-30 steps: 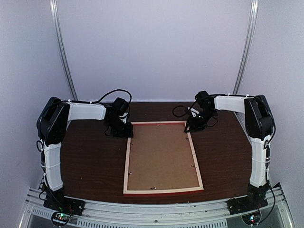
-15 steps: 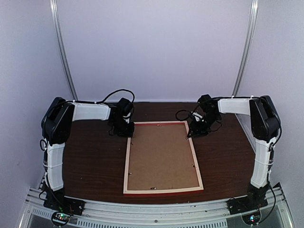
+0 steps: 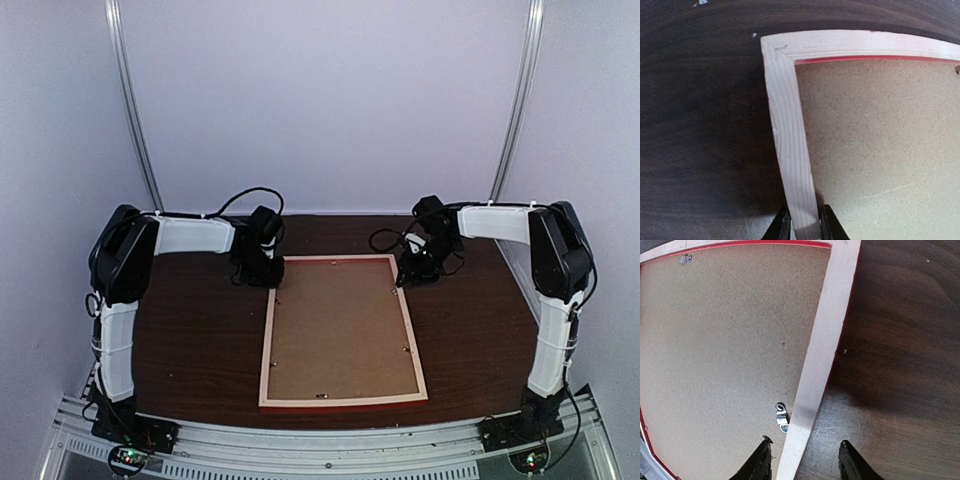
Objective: Put the photo into the frame
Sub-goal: Press the fastener onto the backboard.
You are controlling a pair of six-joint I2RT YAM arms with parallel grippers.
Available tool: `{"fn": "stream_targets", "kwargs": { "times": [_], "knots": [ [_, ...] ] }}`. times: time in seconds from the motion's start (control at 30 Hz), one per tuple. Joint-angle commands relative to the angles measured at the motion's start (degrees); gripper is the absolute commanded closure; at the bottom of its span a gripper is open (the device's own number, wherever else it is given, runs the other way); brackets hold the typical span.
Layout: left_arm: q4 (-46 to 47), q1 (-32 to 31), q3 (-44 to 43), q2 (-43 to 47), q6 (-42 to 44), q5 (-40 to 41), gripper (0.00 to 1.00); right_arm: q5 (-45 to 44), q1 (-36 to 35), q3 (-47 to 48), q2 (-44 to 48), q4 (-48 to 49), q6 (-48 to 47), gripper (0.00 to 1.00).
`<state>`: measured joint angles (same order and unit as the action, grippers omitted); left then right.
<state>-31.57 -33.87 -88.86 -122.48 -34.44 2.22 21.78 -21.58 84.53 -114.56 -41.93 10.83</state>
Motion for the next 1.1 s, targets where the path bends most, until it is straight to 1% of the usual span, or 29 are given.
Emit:
{"fn": "stream_targets", "kwargs": {
  "times": [0.0,0.2,0.63,0.93,1.07],
  "knots": [
    [-0.2,-0.6,-0.5,-2.3,-0.7,1.5,0.80,-3.0,-0.6,1.9,-1.1,-0.4,0.1,0.54],
    [-0.2,-1.0,-0.2,-2.5,-0.9,1.7,0.80,-3.5,-1.3,3.3,-2.7,-1.0,0.3,0.54],
    [-0.3,-1.0,-0.6,-2.8,-0.5,2.1,0.80,-8.9,-2.2,8.5,-7.4,-3.7,1.6,0.54],
    [-0.3,-1.0,-1.3,-3.4,-0.3,2.1,0.80,-13.6,-2.5,11.3,-9.0,-7.2,1.8,0.55],
    [-0.3,-1.0,-1.6,-3.6,-0.3,2.0,0.80,-14.1,-3.0,11.7,-9.4,-9.1,1.6,0.54]
  ]
}}
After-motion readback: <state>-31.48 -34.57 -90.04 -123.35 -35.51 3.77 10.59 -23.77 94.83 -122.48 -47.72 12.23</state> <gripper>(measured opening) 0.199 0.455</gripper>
